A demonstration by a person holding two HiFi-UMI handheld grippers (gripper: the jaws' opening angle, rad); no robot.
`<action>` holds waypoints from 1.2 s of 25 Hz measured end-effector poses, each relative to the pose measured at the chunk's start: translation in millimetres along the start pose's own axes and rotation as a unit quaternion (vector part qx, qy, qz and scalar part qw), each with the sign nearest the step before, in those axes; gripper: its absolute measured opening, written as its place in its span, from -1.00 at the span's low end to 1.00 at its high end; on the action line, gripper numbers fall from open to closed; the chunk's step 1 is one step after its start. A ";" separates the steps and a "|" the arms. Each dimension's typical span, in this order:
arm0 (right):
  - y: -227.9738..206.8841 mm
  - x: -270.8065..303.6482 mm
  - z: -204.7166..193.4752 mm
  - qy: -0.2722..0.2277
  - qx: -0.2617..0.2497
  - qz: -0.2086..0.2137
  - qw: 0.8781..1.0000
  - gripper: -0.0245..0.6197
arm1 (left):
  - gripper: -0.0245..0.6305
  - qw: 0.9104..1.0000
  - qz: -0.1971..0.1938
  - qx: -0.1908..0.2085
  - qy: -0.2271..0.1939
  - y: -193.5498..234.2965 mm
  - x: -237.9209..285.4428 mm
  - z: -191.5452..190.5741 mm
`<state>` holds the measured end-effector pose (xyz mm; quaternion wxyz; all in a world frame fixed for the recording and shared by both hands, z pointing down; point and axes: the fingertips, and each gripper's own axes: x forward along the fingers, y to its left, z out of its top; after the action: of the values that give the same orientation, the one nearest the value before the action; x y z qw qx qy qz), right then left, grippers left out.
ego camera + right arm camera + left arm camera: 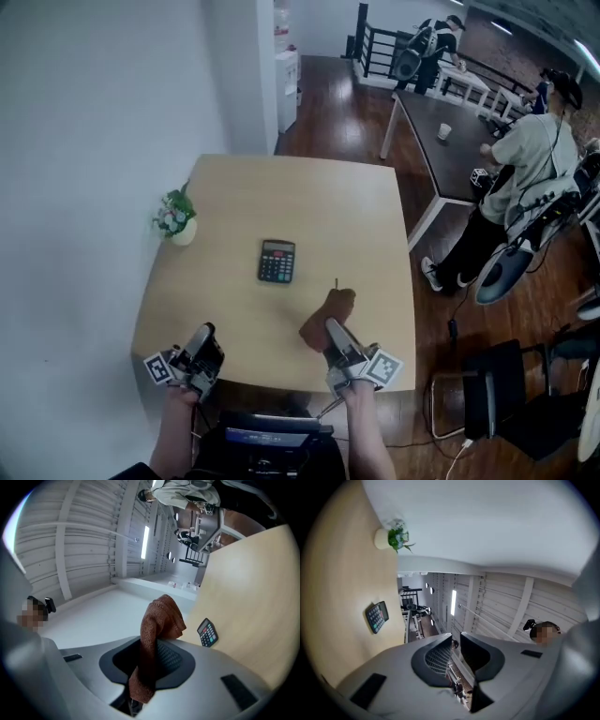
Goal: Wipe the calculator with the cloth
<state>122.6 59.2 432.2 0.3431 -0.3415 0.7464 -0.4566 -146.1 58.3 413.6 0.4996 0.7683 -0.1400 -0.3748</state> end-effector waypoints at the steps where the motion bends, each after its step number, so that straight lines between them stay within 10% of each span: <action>1: 9.1 -9.7 -4.0 -0.008 -0.006 0.000 1.000 -0.68 | -0.76 1.000 -0.014 0.005 0.012 -13.4 6.7 -2.7; 11: 116.5 -79.8 -96.8 -0.061 -0.085 0.006 0.994 -0.68 | -0.77 0.994 -0.057 -0.011 0.096 -104.5 -47.7 -43.7; 22: 189.9 -131.8 -185.8 -0.067 -0.123 -0.044 0.989 -0.68 | -0.79 0.989 -0.107 -0.083 0.065 -149.7 -125.8 -62.9; 30: 218.3 -113.3 -197.2 -0.063 -0.146 -0.014 0.987 -0.68 | -0.79 0.987 -0.122 -0.061 0.081 -173.7 -125.7 -67.5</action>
<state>-22.6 317.0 323.4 0.3294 -0.4261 0.7774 -0.3249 -210.9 257.3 331.7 0.5057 0.7755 0.0189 -0.3775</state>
